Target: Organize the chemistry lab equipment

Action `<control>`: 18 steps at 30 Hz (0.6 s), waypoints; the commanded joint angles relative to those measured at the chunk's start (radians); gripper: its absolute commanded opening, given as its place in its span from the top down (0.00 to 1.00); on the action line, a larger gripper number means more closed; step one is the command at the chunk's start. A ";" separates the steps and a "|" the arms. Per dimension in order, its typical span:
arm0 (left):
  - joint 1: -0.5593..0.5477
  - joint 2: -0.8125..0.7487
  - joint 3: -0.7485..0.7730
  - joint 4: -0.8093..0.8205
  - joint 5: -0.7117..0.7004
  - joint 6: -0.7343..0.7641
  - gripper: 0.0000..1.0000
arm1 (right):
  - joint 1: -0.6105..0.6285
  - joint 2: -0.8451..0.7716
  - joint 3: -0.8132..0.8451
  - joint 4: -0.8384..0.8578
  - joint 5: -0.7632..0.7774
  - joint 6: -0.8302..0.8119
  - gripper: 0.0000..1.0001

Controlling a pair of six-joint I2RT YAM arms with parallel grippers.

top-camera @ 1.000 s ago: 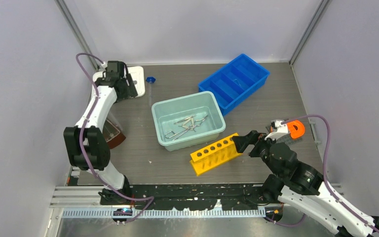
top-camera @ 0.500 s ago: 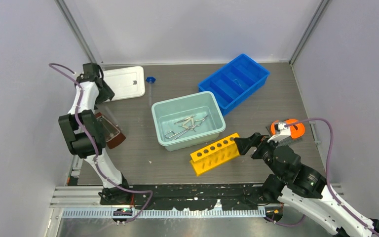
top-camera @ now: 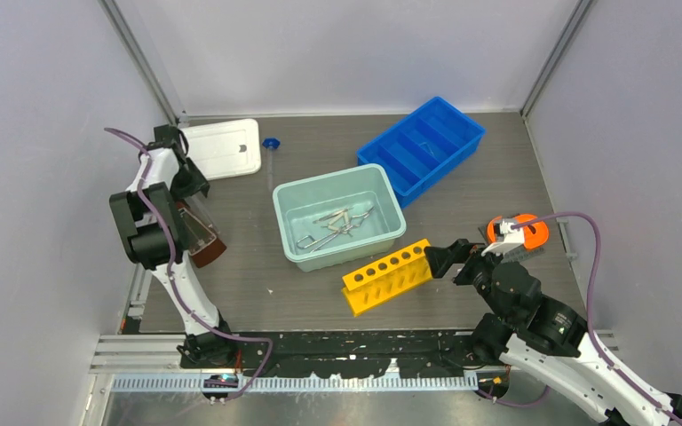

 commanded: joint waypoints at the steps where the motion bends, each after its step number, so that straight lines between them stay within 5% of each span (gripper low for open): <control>1: 0.015 0.006 0.046 -0.035 0.025 0.034 0.45 | 0.002 -0.006 0.025 0.023 0.037 -0.038 0.01; 18: 0.019 0.084 0.066 -0.091 0.048 0.057 0.47 | 0.002 -0.001 0.015 0.043 0.048 -0.060 0.01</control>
